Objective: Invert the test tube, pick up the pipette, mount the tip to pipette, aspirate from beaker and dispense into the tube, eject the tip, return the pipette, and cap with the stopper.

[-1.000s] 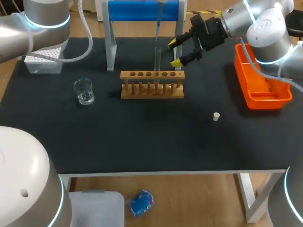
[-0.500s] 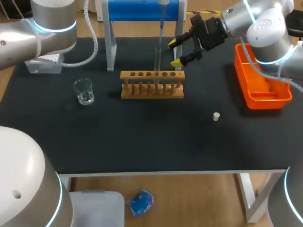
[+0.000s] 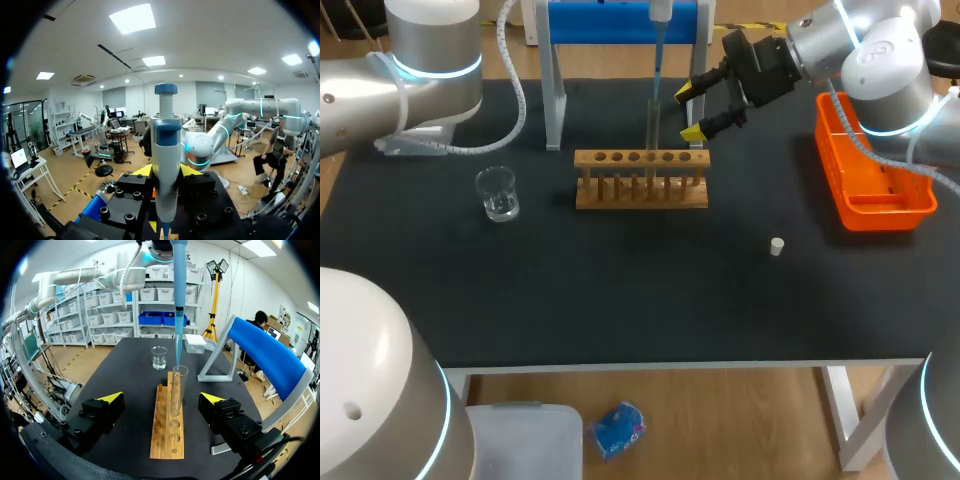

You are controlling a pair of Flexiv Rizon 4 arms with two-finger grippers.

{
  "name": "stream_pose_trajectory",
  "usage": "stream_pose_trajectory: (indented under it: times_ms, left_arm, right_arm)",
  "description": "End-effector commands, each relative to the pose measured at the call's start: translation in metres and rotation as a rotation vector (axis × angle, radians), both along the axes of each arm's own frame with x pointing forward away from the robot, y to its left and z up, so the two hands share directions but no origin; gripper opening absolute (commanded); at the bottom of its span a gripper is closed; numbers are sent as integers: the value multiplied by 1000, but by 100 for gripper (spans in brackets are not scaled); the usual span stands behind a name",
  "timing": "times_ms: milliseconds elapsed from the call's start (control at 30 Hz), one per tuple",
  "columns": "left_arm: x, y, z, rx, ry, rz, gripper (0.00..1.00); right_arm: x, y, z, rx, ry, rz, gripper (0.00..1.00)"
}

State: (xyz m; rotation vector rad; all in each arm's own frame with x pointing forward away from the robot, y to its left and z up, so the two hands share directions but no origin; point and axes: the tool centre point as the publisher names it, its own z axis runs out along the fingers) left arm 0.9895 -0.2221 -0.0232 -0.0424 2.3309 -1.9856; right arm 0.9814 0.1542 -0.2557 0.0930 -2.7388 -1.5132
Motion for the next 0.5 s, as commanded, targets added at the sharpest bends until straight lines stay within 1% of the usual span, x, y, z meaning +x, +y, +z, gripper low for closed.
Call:
stream_pose_trajectory:
  times_ms: [33, 500]
  left_arm:
    - [4, -1, -6, -4, 3, -1, 0]
    - [6, 1, -10, 2, 27, 12, 0]
  right_arm:
    - [1, -1, 0, -2, 2, 3, 100]
    - [1, -1, 0, -2, 2, 3, 100]
